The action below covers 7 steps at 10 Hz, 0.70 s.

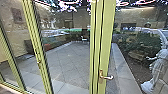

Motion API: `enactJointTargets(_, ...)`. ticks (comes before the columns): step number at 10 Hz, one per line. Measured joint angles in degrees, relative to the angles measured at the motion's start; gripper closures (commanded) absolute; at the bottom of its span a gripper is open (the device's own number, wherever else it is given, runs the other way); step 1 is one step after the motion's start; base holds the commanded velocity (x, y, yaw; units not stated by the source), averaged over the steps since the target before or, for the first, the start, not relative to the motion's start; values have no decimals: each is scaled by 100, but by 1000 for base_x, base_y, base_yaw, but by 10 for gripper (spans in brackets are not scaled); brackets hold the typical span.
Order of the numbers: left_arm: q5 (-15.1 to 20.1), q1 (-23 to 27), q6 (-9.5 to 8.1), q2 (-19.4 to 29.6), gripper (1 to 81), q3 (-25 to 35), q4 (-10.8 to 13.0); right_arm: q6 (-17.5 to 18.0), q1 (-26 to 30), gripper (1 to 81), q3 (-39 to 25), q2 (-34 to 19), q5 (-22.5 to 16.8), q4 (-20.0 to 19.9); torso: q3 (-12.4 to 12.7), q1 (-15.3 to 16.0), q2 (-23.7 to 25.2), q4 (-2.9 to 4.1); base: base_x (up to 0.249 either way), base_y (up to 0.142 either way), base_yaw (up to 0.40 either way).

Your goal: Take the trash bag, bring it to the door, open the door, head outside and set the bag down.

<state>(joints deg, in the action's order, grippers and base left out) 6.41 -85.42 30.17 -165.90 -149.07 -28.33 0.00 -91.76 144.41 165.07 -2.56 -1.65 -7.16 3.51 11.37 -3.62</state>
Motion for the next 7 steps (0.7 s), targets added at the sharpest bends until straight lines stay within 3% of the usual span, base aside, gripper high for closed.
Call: enactJointTargets(7, 22, 2, 0, -26, 811, -16, 0, 0, -46, 10, -100, -44, 50, 0, 2, -13, 5, 0, 96, 0, 0)
